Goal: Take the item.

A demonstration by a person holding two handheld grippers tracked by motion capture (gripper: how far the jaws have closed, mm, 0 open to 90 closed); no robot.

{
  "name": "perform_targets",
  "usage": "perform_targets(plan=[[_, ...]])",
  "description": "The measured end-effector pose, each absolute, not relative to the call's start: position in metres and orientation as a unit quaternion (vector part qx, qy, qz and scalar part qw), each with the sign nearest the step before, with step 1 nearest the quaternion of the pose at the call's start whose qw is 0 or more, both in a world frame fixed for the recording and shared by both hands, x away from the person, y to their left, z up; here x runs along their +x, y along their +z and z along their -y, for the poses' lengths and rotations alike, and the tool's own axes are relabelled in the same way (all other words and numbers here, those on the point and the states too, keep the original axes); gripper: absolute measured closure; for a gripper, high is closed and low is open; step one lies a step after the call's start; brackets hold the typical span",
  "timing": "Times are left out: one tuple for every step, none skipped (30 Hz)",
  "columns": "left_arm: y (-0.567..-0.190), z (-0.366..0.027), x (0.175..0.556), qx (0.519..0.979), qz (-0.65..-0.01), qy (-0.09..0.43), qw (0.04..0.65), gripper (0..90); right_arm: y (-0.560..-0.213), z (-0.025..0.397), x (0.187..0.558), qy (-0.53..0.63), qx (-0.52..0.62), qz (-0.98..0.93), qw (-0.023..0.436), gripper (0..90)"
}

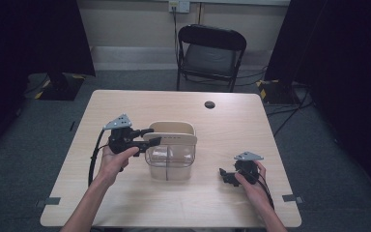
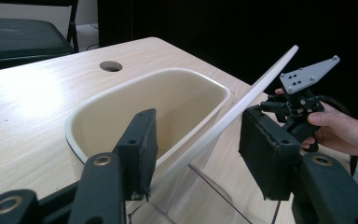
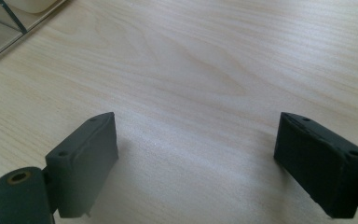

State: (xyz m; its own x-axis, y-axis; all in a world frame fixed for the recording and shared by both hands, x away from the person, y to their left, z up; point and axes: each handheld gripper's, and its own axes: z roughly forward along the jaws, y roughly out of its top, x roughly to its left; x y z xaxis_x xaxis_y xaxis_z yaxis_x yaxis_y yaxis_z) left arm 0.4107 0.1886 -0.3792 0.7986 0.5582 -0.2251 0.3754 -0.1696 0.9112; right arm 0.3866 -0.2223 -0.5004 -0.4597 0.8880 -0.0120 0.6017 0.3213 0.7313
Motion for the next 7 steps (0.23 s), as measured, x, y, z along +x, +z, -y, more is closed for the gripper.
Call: perform_targets(plan=[[-0.3792,-0.1884,0.4106,0.760,-0.308,0.080,0.567,46.9,-0.5004,0.2222,0.3865,0.338,0.475,-0.785,0.211,12.6],[-0.3793,-0.1884,0.4107,0.759,-0.307,0.080,0.568,46.8,-0.5004,0.2222,0.3865,0.338,0.475,-0.785,0.211,12.7],[-0.3794,-0.1883,0.4107,0.759,-0.308,0.080,0.568,46.9,-0.5004,0.2222,0.3865,0.338,0.475,-0.785,0.211,12.7],[-0.3794,-0.1883,0.4108,0.759,-0.308,0.080,0.568,46.8,-0.5004,0.2223,0.3865,0.338,0.475,-0.785,0.211,12.7],[-0.3793,-0.1884,0.4107,0.759,-0.308,0.080,0.568,46.8,-0.5004,0.2222,0.3865,0.338,0.475,-0.785,0.211,12.7],[-0.3793,-0.1883,0.4107,0.759,-0.307,0.080,0.568,46.8,-0.5003,0.2222,0.3865,0.338,0.475,-0.785,0.211,12.7],[-0.3792,-0.1884,0.4107,0.760,-0.307,0.079,0.568,46.7,-0.5004,0.2223,0.3866,0.338,0.475,-0.785,0.211,12.7]])
